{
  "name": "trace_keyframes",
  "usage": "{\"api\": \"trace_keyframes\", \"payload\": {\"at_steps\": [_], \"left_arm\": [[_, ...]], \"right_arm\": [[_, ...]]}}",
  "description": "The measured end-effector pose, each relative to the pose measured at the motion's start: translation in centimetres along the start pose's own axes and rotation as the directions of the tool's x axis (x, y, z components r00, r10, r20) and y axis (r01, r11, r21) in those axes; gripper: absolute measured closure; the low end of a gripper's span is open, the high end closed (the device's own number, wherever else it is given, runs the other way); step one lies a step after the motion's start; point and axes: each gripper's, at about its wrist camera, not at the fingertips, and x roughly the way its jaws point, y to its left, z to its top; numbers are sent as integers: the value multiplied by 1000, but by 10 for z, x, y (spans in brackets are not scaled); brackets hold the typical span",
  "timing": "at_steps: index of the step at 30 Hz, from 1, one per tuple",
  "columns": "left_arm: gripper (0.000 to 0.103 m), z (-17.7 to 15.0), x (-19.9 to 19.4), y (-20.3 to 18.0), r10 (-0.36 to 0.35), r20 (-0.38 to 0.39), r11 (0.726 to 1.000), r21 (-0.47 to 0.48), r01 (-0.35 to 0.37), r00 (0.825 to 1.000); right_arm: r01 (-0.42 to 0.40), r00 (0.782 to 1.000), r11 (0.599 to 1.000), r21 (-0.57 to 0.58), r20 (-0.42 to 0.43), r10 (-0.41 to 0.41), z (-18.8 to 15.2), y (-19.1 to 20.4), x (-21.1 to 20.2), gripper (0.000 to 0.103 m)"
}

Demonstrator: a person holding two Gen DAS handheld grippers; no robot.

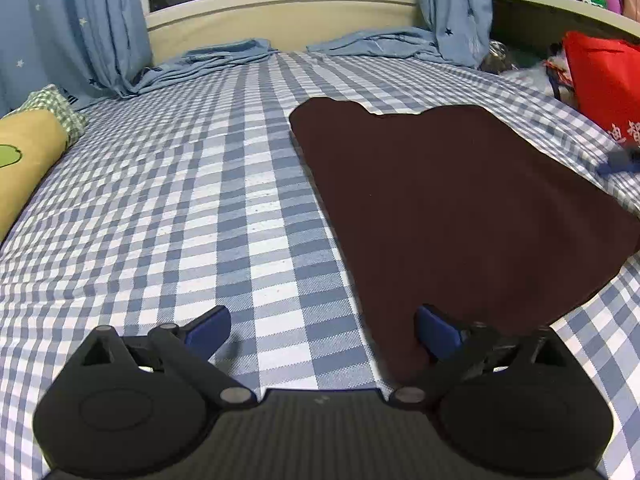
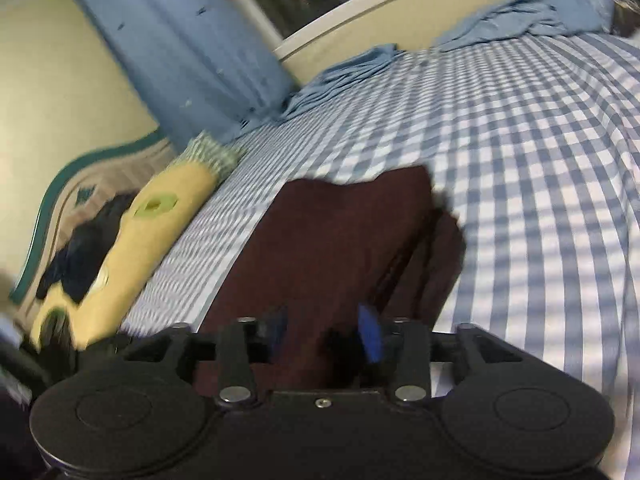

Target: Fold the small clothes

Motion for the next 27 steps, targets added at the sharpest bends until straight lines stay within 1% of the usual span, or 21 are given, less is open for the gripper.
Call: {"api": "trace_keyframes", "payload": {"at_steps": [2, 5, 7, 9, 10, 11, 12, 13, 15, 16, 18, 19, 20, 22, 23, 24, 27], "left_arm": [[4, -1, -3, 0, 5, 1, 1000, -12, -5, 1000], [4, -5, -13, 2, 11, 8, 1000, -28, -11, 1000], [4, -7, -18, 4, 17, 7, 999, -40, -17, 1000], [4, -8, -21, 6, 21, -1, 998, -52, -21, 1000], [4, -9, -21, 6, 24, -4, 998, -57, -24, 1000], [4, -9, -22, 5, 29, -5, 998, -58, -29, 1000], [4, -8, -22, 4, 33, -4, 998, -56, -34, 999], [4, -8, -21, 3, 38, -3, 998, -49, -38, 999], [4, -9, -18, 0, 64, -7, 997, -33, -64, 998], [3, -10, -15, 0, 71, -12, 997, -28, -71, 997], [2, -10, -11, 0, 69, -29, 997, -31, -70, 997], [2, -10, -11, 0, 66, -29, 997, -36, -67, 997], [2, -11, -11, 1, 68, -26, 997, -39, -69, 997], [4, -13, -16, 2, 76, -20, 996, -40, -77, 997], [5, -14, -19, 3, 74, -20, 996, -41, -75, 997], [5, -14, -23, 4, 68, -18, 997, -43, -69, 998], [5, -13, -37, 6, 40, 21, 997, -66, -39, 999]], "right_arm": [[0, 1000, 1000, -29, -29, -1, -18, 8, -5, 51], [15, 998, 999, -49, -53, -18, -41, 14, 1, 52], [-1, 998, 999, -37, -59, -1, -52, 15, 2, 59], [-15, 997, 998, -56, -74, 11, -58, 19, 6, 83], [0, 997, 998, -69, -76, -5, -60, 22, 4, 84], [0, 998, 999, -53, -65, -3, -56, 23, 10, 87], [-31, 999, 999, -21, -34, 30, -53, 23, 5, 88], [-62, 998, 998, 2, 6, 62, -49, 22, 2, 89], [-154, 984, 986, 70, 99, 147, -49, 17, -14, 89], [-170, 981, 980, 102, 114, 158, -53, 11, -15, 89], [-105, 994, 980, 167, 53, 97, -64, -9, -1, 89], [-65, 998, 975, 211, -2, 67, -77, -21, 8, 89], [-71, 997, 967, 245, -2, 73, -87, -30, 11, 90], [-110, 994, 942, 317, 34, 105, -94, -38, 5, 87], [-110, 994, 939, 325, 42, 102, -94, -38, -1, 82], [-87, 996, 951, 297, 54, 74, -92, -32, -9, 76], [-13, 995, 984, 177, 102, -5, -79, -10, -35, 76]]}}
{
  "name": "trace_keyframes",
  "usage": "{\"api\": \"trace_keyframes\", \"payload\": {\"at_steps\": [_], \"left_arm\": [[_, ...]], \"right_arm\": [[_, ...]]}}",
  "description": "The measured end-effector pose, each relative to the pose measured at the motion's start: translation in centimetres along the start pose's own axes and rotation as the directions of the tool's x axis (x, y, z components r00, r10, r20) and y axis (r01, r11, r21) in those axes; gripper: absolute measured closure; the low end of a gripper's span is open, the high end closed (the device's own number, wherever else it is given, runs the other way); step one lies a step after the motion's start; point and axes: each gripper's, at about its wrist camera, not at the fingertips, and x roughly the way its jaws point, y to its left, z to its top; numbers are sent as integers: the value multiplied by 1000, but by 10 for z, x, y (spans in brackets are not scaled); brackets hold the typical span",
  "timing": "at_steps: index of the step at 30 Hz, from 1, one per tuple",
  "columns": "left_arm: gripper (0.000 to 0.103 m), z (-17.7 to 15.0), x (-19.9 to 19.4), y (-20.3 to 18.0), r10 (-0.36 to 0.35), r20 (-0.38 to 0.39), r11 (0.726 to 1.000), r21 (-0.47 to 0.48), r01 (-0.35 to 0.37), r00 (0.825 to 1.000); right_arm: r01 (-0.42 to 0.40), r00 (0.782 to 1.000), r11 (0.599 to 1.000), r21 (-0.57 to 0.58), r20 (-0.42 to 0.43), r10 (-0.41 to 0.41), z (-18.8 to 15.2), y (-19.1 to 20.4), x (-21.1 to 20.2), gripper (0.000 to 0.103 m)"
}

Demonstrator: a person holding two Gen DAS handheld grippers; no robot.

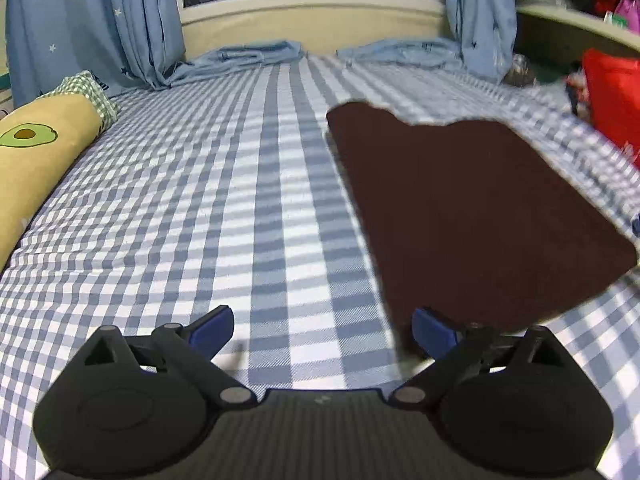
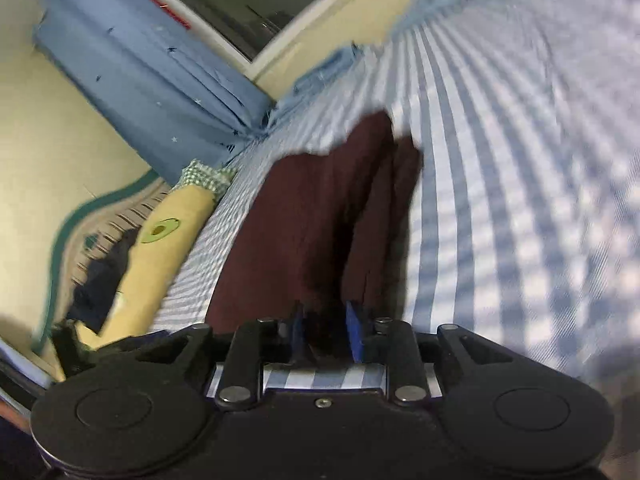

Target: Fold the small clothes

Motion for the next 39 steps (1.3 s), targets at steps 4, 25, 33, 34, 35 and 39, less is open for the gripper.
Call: {"api": "trace_keyframes", "payload": {"at_steps": [4, 25, 33, 34, 35, 39], "left_arm": [[5, 8, 5, -10, -6, 25, 1000, -2, 6, 1000], [5, 2, 14, -15, -37, 41, 999, 3, 37, 998], [5, -27, -21, 13, -22, 40, 1000, 4, 21, 999], [5, -31, -24, 16, -24, 37, 1000, 2, 24, 999], [5, -35, -28, 18, -21, 38, 1000, 3, 21, 999], [4, -38, -31, 11, -19, 52, 999, 28, 17, 998]], "right_arm": [[-46, 997, 993, -113, 61, 53, 26, 42, -1, 67], [-22, 997, 999, 23, 75, 20, 60, 19, 97, 76], [121, 993, 992, 25, 10, -121, 51, -19, 126, 103], [132, 991, 991, 7, 17, -132, 49, -14, 121, 103], [144, 989, 989, -22, 30, -144, 47, -4, 115, 96], [66, 995, 994, -84, 85, -59, 31, 35, 80, 69]]}}
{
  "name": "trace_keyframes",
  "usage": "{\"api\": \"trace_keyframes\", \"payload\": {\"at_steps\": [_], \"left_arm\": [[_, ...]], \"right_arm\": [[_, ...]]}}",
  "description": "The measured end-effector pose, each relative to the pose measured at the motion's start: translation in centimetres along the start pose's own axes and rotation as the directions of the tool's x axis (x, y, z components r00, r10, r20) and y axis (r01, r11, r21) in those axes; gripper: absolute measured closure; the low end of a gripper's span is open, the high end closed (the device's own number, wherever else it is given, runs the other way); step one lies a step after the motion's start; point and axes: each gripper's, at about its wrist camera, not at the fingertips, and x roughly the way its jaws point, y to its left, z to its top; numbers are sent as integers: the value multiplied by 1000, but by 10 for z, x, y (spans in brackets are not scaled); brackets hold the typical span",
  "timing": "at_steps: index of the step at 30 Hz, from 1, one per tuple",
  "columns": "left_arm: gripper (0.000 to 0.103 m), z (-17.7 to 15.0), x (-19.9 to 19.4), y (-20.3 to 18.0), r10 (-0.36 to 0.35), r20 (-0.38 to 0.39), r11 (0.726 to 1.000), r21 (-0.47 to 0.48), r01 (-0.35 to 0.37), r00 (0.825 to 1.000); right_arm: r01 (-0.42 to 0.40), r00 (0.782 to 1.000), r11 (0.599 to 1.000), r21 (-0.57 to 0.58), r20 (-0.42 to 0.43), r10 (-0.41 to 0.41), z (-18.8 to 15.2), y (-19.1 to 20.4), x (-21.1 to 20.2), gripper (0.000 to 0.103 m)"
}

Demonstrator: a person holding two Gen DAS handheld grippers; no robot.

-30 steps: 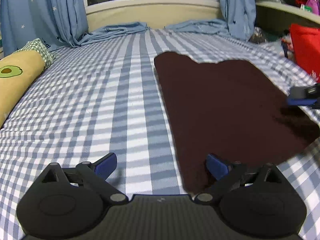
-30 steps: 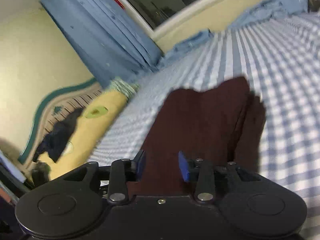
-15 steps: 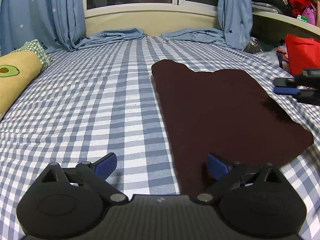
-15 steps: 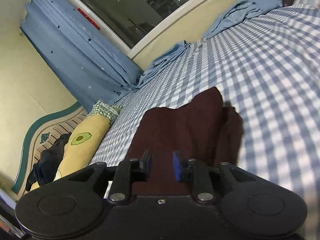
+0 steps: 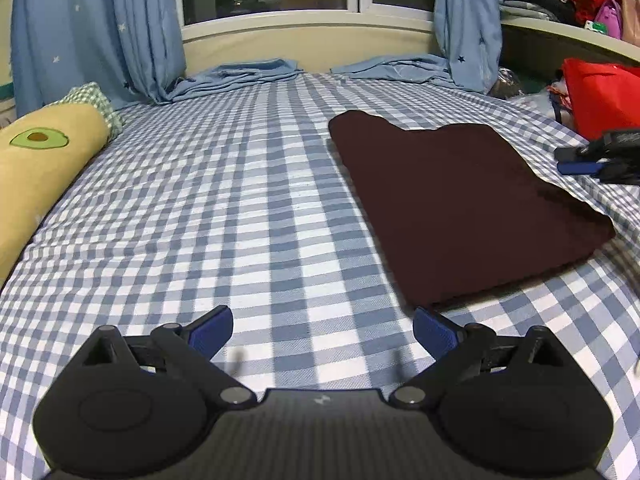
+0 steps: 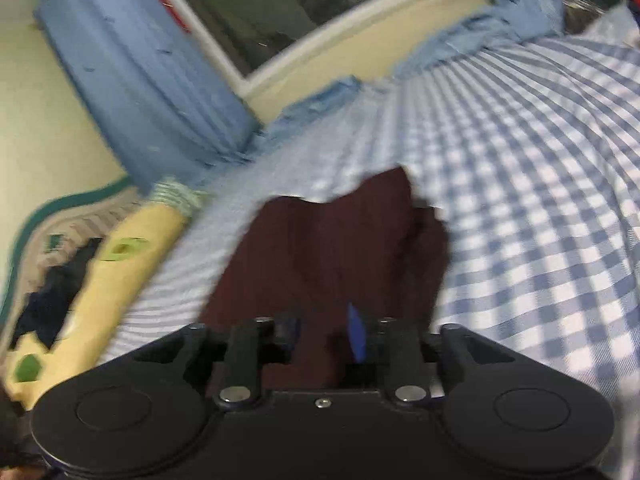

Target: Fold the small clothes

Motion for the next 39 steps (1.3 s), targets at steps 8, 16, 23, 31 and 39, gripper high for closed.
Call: {"api": "trace_keyframes", "payload": {"at_steps": [8, 16, 23, 31, 39], "left_arm": [[4, 22, 20, -39, -72, 21, 997, 28, 72, 997], [3, 35, 10, -45, -67, 20, 997, 45, 66, 998], [1, 47, -20, -55, -26, 29, 999, 42, 25, 999], [1, 53, -45, -60, -53, 61, 998, 37, 51, 997], [1, 50, -26, -42, -112, 34, 994, -9, 112, 993]], "right_arm": [[40, 997, 991, -125, -56, -48, -40, 24, -22, 62], [62, 998, 997, -54, -10, -62, -33, 10, -46, 28], [13, 1000, 1000, -17, 1, -13, -6, 30, -82, 1], [-2, 1000, 995, -101, 5, 3, -2, 61, -106, 1], [11, 1000, 994, -111, -4, -11, 3, 52, -92, 1]]}}
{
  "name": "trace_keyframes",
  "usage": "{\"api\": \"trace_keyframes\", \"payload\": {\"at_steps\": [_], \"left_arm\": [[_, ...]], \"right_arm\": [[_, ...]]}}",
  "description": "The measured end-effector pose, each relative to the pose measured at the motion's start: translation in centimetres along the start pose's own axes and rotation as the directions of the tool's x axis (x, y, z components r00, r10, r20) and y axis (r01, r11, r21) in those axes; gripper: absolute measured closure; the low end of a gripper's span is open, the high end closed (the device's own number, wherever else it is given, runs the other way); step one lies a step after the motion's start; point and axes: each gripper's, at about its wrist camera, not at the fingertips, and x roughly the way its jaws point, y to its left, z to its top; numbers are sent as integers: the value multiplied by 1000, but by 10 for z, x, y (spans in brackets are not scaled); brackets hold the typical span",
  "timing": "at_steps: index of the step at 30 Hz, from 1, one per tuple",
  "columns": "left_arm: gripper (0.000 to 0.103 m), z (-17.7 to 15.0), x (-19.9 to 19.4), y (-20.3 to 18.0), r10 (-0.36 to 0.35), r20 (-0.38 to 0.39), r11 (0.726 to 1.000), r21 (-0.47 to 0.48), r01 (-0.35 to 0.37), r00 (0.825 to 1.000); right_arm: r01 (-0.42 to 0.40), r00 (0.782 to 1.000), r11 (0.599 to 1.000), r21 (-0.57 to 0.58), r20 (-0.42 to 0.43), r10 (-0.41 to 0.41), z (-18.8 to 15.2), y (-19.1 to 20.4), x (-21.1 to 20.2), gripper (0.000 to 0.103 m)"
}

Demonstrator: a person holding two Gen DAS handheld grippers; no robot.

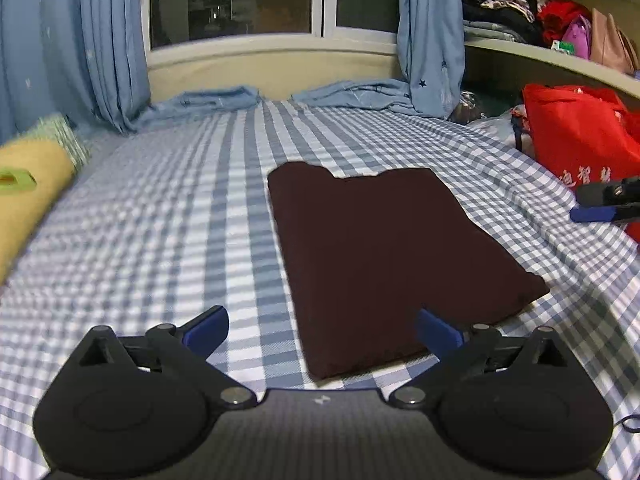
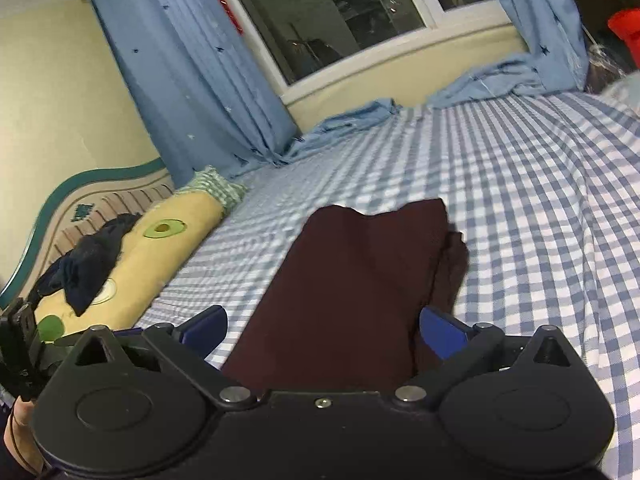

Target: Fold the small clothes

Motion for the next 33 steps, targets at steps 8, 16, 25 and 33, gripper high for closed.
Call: {"api": "trace_keyframes", "payload": {"at_steps": [8, 16, 25, 33], "left_arm": [[1, -13, 69, 68, -193, -127, 955, -254, 156, 973], [2, -11, 119, 95, -396, -125, 846, -434, 309, 910], [1, 4, 159, 87, -518, -84, 743, -538, 399, 851], [1, 10, 184, 86, -589, -54, 665, -600, 445, 806]], "right_arm": [[39, 993, 984, 174, -117, -19, 6, -66, 54, 1], [0, 990, 949, 315, -136, 45, 4, -113, 84, 1], [-68, 963, 928, 367, -220, 157, 4, -132, 118, 0], [-156, 955, 889, 430, -164, 246, 14, -148, 145, 0]]}}
